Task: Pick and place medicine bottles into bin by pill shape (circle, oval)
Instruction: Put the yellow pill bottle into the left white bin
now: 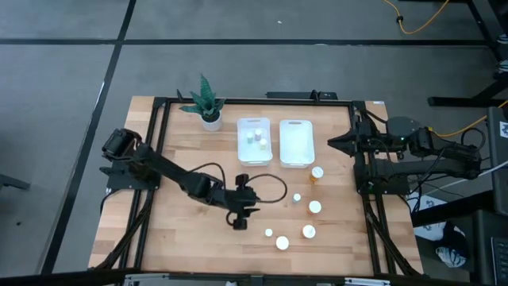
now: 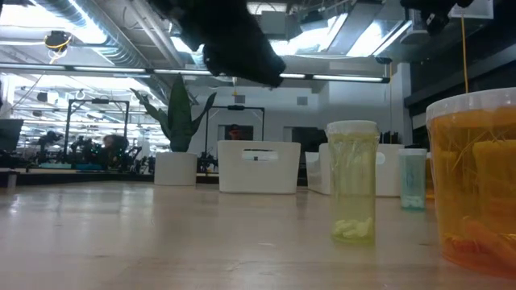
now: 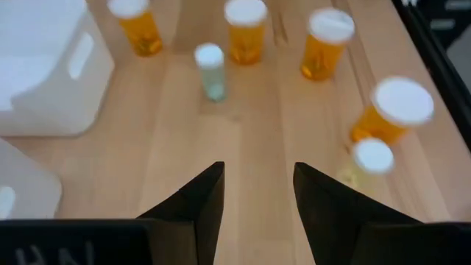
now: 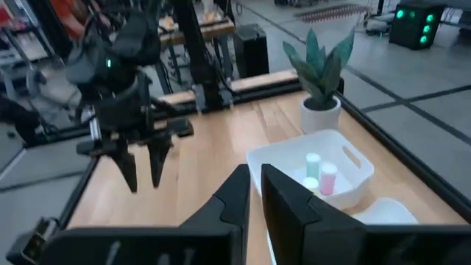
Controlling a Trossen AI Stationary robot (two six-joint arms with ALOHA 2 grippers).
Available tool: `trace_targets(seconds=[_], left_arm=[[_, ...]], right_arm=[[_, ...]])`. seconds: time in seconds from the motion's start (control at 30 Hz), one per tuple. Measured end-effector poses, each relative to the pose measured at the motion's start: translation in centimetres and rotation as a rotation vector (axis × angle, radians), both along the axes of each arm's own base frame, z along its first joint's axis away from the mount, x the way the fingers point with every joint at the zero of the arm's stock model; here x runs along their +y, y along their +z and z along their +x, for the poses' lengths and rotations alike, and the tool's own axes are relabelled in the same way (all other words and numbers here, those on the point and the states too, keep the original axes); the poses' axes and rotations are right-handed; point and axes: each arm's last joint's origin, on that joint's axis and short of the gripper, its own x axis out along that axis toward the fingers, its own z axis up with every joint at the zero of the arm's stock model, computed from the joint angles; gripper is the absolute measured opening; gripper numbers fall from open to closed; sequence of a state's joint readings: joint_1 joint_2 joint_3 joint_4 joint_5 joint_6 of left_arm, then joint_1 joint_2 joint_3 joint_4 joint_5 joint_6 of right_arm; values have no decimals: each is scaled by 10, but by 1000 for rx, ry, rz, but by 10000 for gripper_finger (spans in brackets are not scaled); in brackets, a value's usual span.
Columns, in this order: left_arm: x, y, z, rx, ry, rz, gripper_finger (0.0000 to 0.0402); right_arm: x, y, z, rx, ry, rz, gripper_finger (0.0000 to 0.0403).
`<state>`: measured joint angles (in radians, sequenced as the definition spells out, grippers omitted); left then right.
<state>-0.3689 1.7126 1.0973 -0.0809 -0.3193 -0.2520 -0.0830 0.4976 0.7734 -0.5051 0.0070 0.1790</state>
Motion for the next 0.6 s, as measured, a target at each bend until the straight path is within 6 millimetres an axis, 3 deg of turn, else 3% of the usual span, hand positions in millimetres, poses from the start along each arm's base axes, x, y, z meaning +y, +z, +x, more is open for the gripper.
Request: trace_targets(seconds=[0.37, 0.6], left_arm=[[-22, -11, -28, 205, -69, 68, 155], [-22, 8, -56, 283, -78, 124, 155]], right_arm=[[0, 16, 2, -175, -7, 25, 39], [-1, 16, 7, -159, 3, -44, 39]])
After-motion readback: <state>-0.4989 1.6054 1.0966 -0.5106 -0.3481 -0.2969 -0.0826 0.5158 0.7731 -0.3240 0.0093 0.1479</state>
